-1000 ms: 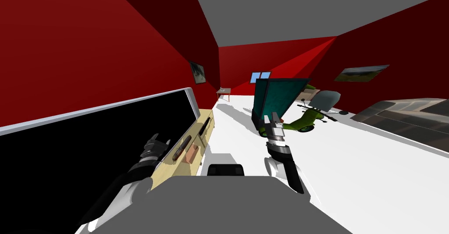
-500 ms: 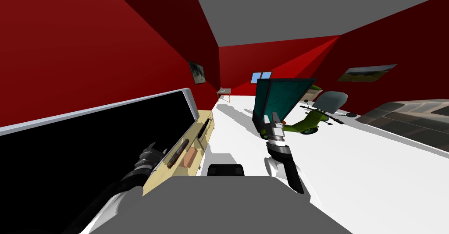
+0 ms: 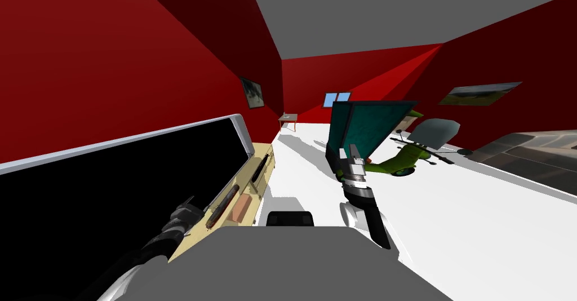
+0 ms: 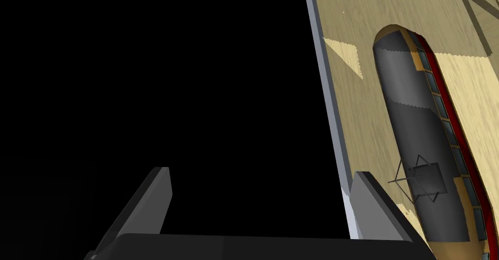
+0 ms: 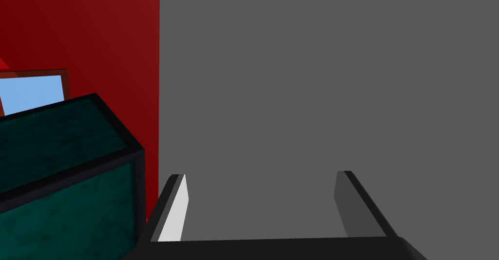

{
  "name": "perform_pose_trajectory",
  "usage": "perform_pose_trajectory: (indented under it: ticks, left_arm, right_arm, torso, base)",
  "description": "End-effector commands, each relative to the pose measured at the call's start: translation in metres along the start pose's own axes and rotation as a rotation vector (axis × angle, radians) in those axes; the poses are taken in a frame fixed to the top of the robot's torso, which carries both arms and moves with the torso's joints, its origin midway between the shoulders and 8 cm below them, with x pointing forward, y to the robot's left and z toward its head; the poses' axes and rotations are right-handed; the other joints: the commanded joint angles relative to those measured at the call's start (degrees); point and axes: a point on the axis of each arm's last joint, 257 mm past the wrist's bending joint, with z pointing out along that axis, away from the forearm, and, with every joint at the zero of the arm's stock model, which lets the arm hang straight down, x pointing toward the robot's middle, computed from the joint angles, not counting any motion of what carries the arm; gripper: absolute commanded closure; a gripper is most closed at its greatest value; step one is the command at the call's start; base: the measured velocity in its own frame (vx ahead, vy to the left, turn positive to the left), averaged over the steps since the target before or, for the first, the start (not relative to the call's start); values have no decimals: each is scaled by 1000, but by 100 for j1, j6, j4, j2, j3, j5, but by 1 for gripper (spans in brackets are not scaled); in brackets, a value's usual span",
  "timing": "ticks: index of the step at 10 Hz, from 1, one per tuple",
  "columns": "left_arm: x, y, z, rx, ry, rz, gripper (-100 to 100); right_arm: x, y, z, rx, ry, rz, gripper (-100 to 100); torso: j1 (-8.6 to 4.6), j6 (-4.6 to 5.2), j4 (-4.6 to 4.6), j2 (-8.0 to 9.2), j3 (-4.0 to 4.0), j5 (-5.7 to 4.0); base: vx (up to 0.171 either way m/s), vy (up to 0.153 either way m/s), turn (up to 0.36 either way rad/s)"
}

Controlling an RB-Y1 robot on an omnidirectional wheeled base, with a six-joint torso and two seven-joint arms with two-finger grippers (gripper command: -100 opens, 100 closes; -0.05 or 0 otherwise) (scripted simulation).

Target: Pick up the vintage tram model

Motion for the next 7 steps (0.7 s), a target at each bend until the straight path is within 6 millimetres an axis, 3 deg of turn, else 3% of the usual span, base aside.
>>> perform_pose_trajectory:
  ticks: [1, 2, 3, 4, 5, 6, 7]
  left_arm:
    - [-29, 20, -9, -75, -46, -28, -100]
    - [-29, 24, -9, -90, -46, -30, -100]
    - [-51, 40, -18, -146, -86, -56, -100]
    - [-51, 43, -18, -157, -86, -57, -100]
    - [-73, 57, -29, -202, -124, -84, -100]
    - [-72, 62, -30, -223, -124, -85, -100]
    - [-93, 76, -42, -267, -162, -113, -100]
  right_arm:
    - [0, 0, 0, 0, 0, 0, 0]
    - [0, 0, 0, 0, 0, 0, 0]
    - [0, 0, 0, 0, 0, 0, 0]
    - [0, 0, 0, 0, 0, 0, 0]
    - [0, 0, 0, 0, 0, 0, 0]
    - [0, 0, 0, 0, 0, 0, 0]
    - [0, 0, 0, 0, 0, 0, 0]
  torso:
    - [0, 0, 0, 0, 0, 0]
    - [9, -1, -2, -10, -5, 2]
    - [10, 0, -2, -7, -4, 2]
    - [13, -1, -2, -10, -6, 3]
    - [10, 0, -1, -4, -3, 2]
    - [2, -1, -2, -11, -6, 1]
    - [3, 0, -2, -7, -5, 1]
  base:
    - [151, 9, 18]
    - [132, 8, 8]
    - [146, 8, 16]
    - [122, 3, 12]
    - [153, -17, 11]
    - [131, -12, 21]
    - [145, -17, 15]
